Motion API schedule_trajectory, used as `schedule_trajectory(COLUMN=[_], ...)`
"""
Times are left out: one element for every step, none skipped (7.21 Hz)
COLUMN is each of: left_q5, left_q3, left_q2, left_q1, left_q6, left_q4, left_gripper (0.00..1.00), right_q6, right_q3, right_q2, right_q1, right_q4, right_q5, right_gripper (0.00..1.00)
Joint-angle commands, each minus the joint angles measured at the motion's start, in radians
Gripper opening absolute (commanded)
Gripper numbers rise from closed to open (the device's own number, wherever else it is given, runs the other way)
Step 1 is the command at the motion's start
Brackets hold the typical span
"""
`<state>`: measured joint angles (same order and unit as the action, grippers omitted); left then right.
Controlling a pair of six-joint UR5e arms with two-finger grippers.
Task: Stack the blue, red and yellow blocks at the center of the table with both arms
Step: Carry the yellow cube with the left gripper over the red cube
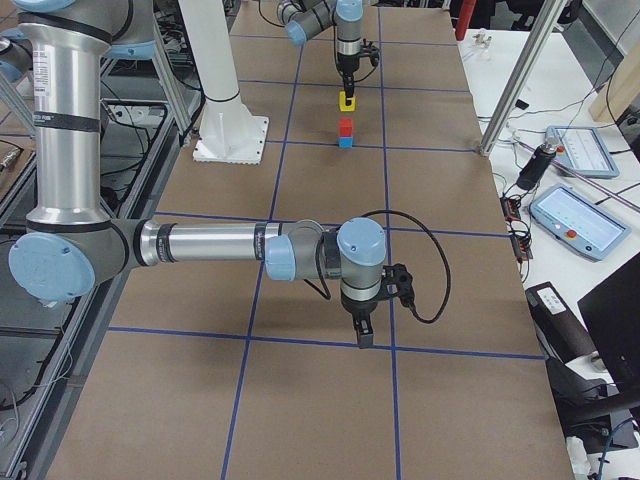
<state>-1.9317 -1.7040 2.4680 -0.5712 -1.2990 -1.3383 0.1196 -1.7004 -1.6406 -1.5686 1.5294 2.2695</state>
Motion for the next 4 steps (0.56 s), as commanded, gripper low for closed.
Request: schedule_trajectory(left_q5=[0.037,0.042,0.072,0.085], left_q3=[0.053,0.064,0.066,0.073], left_q2=[0.031,0.032,0.034,0.034], left_q1=[0.024,0.024,0.040,0.057], left_q6=[-0.005,-0.005,-0.005,-0.005], left_q4=[0.001,0.001,0.001,-0.001], left_gripper=[0.00,0.00,0.00,0.00], right_q6=[0.002,0.002,0.002,0.002], right_q3=[-0.001,-0.001,-0.001,-0.001], right_q2=[-0.004,-0.005,-0.005,-0.005], right_q1=[-0.001,-0.001,-0.001,-0.001], right_q4=[0.000,0.000,0.000,0.000], right_q5=[0.005,0.005,0.005,0.005], right_gripper=[1.00,1.00,1.00,1.00])
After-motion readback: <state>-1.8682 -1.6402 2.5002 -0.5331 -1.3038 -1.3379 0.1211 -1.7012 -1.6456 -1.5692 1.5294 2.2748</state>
